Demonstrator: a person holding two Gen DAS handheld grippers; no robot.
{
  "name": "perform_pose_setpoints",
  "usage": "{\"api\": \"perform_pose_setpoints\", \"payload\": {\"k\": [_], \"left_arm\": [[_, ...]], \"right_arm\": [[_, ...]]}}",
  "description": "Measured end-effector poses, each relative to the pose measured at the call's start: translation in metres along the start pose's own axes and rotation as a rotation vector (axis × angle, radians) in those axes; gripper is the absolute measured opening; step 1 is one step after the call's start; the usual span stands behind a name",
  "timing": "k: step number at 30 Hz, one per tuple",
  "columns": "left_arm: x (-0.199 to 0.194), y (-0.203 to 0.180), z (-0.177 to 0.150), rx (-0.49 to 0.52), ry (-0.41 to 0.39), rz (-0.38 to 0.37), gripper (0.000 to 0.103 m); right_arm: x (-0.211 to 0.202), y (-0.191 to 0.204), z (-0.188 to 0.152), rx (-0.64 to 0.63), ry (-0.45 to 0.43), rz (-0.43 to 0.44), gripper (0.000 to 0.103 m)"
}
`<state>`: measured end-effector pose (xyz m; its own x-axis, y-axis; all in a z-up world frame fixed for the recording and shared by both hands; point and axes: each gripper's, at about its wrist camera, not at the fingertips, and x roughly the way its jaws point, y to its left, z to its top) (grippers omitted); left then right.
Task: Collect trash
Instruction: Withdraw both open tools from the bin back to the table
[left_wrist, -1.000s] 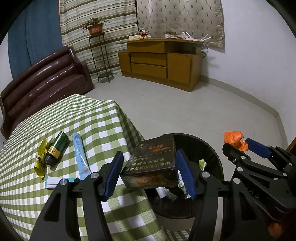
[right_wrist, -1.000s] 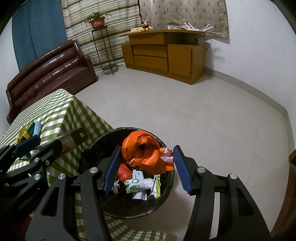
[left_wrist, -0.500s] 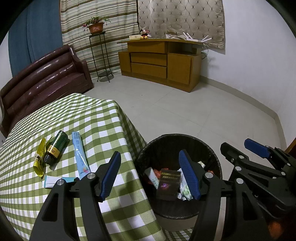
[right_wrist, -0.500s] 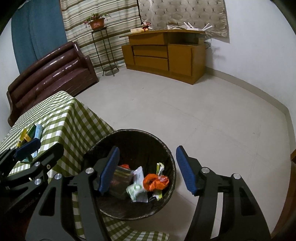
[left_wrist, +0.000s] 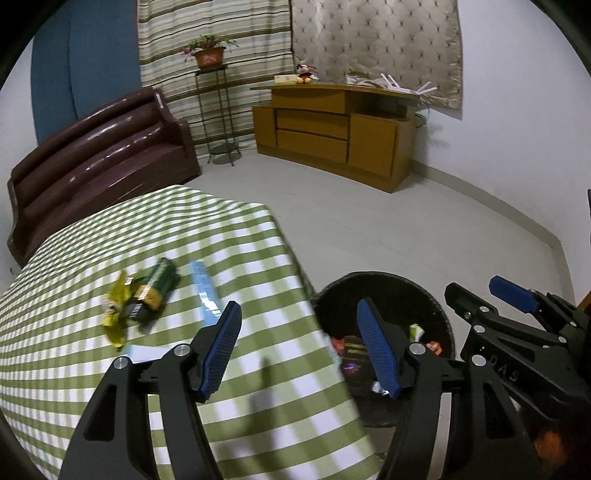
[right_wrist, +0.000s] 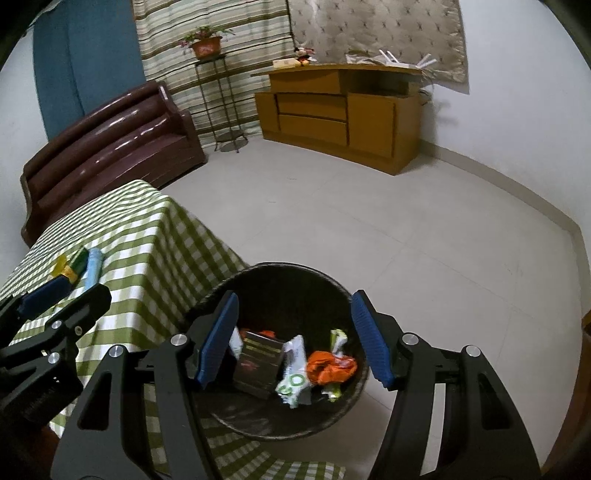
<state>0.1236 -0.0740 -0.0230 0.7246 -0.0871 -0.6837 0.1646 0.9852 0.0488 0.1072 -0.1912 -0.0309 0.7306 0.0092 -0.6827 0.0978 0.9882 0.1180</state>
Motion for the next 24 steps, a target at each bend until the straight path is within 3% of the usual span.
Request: {"api": "perform_pose_setpoints", "payload": {"k": [24], "left_arm": [[-0.04, 0.177, -0.056, -0.226, 0.05, 0.246, 0.064]], "right_arm": [[-0.007, 0.153, -0.007, -0.259, 0.034, 0.174, 0.062]]}}
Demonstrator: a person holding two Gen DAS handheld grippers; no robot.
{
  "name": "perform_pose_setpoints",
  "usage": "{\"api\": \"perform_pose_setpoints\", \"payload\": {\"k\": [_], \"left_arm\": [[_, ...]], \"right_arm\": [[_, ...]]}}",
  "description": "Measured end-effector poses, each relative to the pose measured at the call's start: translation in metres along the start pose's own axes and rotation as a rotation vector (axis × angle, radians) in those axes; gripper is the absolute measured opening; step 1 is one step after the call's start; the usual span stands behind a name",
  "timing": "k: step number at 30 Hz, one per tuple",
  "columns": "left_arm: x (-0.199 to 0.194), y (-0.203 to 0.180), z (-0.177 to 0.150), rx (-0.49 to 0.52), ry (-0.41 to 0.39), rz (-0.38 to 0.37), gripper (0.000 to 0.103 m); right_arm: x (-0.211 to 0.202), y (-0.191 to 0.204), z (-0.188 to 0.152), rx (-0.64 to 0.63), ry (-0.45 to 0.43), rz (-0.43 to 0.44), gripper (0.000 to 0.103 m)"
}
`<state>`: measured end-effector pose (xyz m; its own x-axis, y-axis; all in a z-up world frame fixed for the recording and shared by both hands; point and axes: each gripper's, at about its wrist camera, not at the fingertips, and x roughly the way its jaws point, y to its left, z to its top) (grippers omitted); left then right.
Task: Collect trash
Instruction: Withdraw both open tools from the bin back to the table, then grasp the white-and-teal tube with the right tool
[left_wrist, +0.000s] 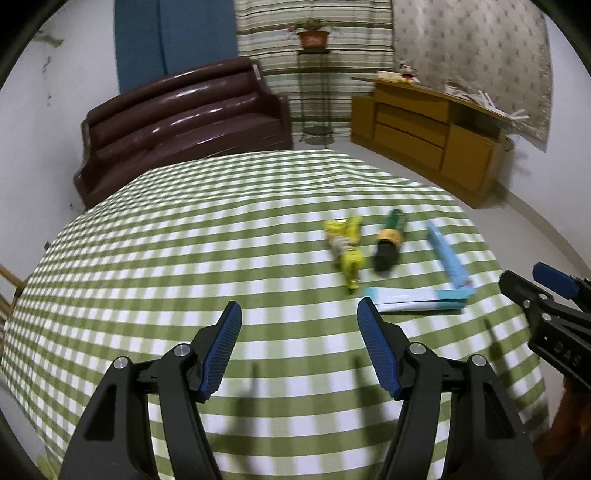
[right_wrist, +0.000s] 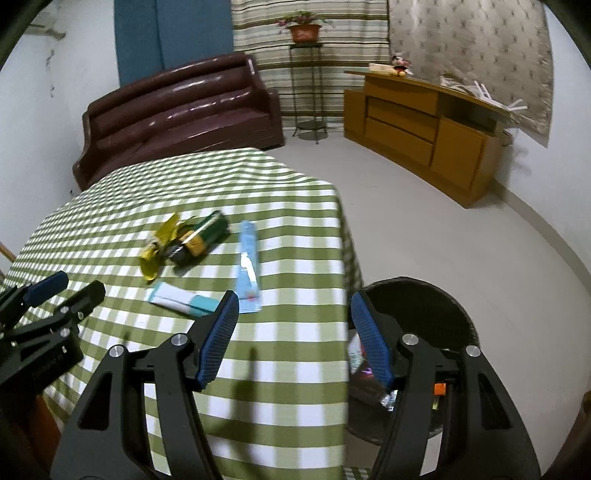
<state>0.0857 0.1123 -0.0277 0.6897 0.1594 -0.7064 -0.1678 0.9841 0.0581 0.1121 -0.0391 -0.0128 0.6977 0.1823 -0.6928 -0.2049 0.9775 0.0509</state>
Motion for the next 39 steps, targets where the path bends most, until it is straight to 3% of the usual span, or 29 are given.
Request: {"api": "perform_pose_setpoints", "payload": {"k": [16, 27, 32, 39], "left_arm": [[0.001, 0.059, -0.006, -0.087, 0.017, 0.038, 0.064], [0.006, 0.083, -0.007, -0.124, 0.029, 0.063, 0.064], [0.008, 0.087, -0.009, -0.13, 0.04, 0.064, 0.064], [0.008, 0.087, -0.009, -0.124, 0.039, 0.054, 0.064]], "right_arm": [[0.017, 0.067, 0.0, -0.174, 0.053, 0.06, 0.062], [0.04, 0.085, 0.005, -0.234, 0.128, 0.086, 0.062], [0.045, 0.098, -0.001, -0.254, 0.151, 0.091, 0.05], [0.043, 0.107, -0.005, -0.251, 0.155, 0.107, 0.043]]}}
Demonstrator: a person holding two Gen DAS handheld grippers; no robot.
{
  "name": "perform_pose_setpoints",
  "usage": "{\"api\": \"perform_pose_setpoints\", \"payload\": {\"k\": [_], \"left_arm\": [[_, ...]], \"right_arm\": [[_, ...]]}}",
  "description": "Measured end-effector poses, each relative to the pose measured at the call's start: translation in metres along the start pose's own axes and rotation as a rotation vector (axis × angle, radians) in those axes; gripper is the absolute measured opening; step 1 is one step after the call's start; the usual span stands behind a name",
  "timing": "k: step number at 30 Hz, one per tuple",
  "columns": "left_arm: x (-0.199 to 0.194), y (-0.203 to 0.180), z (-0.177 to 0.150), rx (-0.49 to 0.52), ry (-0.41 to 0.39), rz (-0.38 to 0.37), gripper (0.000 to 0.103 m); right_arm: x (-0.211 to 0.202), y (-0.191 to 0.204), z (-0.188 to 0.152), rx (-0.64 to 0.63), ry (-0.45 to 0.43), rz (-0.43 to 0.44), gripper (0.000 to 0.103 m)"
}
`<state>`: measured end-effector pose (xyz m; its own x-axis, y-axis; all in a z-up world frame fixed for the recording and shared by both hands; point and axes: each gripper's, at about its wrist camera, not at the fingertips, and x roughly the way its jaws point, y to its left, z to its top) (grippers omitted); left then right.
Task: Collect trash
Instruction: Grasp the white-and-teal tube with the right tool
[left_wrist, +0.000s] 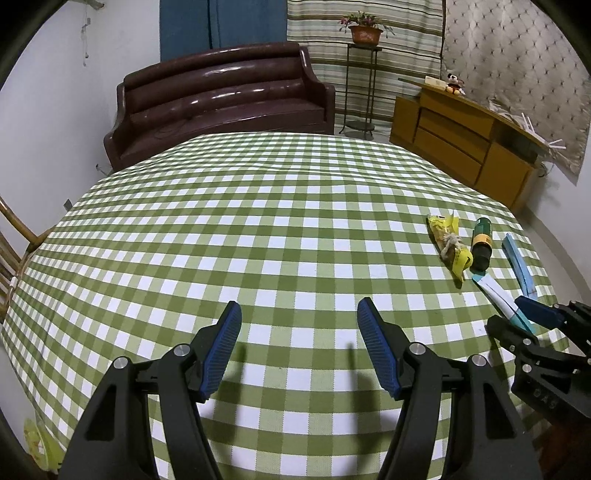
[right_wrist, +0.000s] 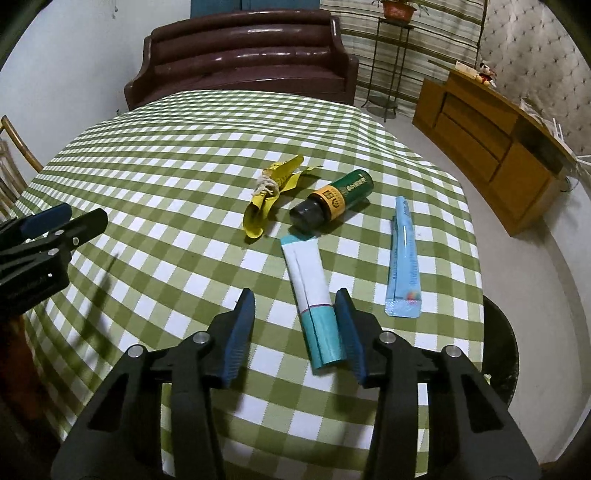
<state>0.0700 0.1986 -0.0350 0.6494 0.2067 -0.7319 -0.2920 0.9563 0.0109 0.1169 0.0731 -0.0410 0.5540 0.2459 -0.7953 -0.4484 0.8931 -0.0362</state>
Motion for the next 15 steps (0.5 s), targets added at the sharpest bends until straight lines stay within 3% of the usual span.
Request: {"api": "perform_pose_setpoints", "payload": {"k": [3, 9, 15], "left_arm": [[0.0, -0.002, 0.0, 0.005, 0.001, -0.005, 0.064], [-0.002, -0.01, -0.001, 0.015, 0.001, -0.016, 0.064], [-0.003, -0.023, 0.0, 0.034, -0.001, -0.032, 0.064]], "right_arm": [[-0.001, -0.002, 0.001, 0.013, 0.0, -0.002, 0.043], [-0.002, -0.004, 0.001, 0.023, -0.003, 0.009, 0.019], [-0.004, -0.009, -0.002, 0.048, -0.016, 0.02, 0.016]]}}
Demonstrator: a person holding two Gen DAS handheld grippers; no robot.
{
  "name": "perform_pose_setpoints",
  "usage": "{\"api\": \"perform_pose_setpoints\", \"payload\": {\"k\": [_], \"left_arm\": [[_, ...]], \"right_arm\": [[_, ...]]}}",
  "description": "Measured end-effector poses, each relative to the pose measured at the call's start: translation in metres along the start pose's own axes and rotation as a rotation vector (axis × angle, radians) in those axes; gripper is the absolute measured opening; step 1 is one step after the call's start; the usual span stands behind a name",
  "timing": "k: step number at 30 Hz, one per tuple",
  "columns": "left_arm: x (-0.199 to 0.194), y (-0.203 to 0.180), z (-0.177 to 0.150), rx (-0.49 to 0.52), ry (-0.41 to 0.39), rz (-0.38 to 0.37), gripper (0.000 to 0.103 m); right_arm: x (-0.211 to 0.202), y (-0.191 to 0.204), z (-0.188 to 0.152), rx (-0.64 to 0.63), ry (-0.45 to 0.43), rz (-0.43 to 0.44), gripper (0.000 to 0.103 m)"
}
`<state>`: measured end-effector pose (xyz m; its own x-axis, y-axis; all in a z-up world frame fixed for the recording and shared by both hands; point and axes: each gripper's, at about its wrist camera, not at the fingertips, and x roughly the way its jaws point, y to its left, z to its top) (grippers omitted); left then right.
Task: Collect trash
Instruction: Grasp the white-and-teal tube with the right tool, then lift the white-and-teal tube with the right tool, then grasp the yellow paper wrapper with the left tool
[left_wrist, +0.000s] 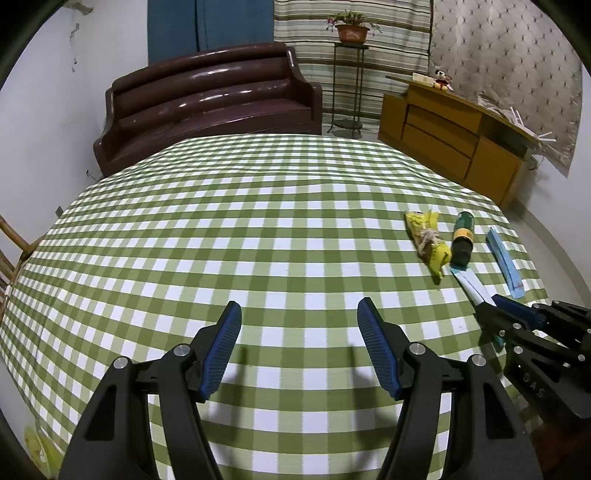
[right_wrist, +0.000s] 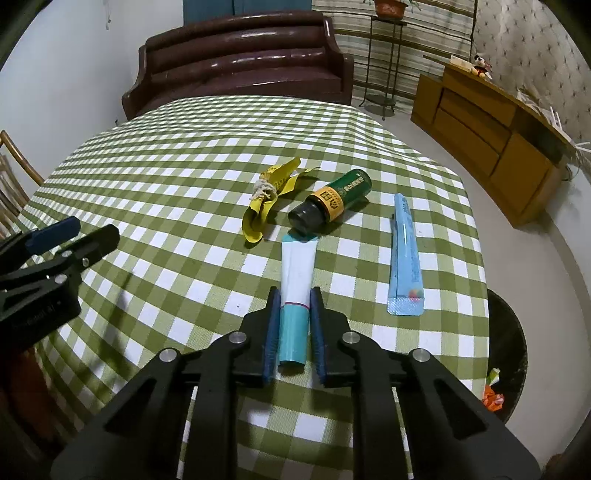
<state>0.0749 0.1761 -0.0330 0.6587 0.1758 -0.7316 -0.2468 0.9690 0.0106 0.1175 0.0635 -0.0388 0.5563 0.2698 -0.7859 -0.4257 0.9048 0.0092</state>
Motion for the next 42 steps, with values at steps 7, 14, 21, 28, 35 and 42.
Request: {"api": "perform_pose_setpoints", "payload": {"k": [7, 14, 21, 28, 35, 42], "left_arm": [[0.003, -0.007, 0.001, 0.012, 0.003, -0.008, 0.064], [0.001, -0.022, 0.001, 0.028, 0.003, -0.016, 0.064], [0.002, -0.04, 0.007, 0.048, -0.003, -0.028, 0.064], [0.005, -0.057, 0.014, 0.07, -0.01, -0.041, 0.064], [0.012, -0.074, 0.021, 0.088, -0.01, -0.059, 0.064], [0.023, -0.092, 0.037, 0.098, -0.017, -0.061, 0.064]], "right_arm": [[-0.009, -0.009, -0.003, 0.034, -0.025, 0.002, 0.015], [-0.023, -0.024, -0.004, 0.075, -0.059, -0.008, 0.015], [-0.033, -0.045, -0.006, 0.115, -0.09, -0.033, 0.015], [-0.038, -0.078, -0.006, 0.166, -0.113, -0.071, 0.015], [-0.036, -0.103, -0.005, 0.207, -0.127, -0.111, 0.015], [-0.031, -0.123, -0.007, 0.241, -0.131, -0.133, 0.015]]}}
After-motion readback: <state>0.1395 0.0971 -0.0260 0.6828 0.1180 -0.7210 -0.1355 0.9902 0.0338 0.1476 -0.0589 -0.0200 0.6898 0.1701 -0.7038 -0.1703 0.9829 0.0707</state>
